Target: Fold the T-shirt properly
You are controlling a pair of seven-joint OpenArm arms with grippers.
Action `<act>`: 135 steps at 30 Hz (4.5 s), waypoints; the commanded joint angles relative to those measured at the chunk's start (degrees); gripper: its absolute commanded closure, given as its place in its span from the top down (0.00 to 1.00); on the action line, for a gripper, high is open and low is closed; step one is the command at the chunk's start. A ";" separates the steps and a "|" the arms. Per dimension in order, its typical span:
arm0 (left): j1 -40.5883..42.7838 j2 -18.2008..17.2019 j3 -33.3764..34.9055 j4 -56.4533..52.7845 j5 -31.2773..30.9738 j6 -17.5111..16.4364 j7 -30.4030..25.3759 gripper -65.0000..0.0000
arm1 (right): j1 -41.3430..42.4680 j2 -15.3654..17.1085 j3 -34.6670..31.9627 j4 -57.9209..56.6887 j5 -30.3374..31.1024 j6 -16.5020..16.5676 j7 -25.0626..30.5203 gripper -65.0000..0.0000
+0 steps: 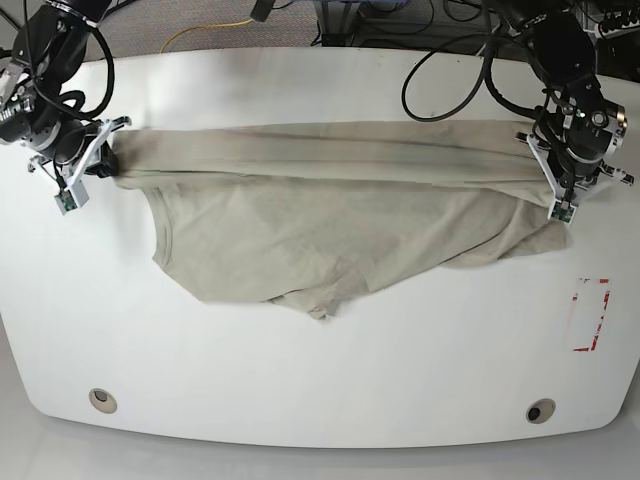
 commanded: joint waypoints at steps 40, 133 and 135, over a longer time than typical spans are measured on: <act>-2.77 -7.55 -6.02 -5.74 -9.89 0.36 -2.67 0.52 | -4.82 -8.11 7.34 0.28 -0.31 -0.07 2.72 0.64; 10.33 -11.24 -15.60 -2.57 -26.95 0.36 0.14 0.49 | 6.26 -7.32 3.65 -1.39 -19.56 -0.07 4.57 0.62; 9.80 -11.51 -15.60 -2.57 -26.95 0.36 0.14 0.49 | 8.63 -7.14 1.01 -4.64 -19.65 -0.07 4.57 0.62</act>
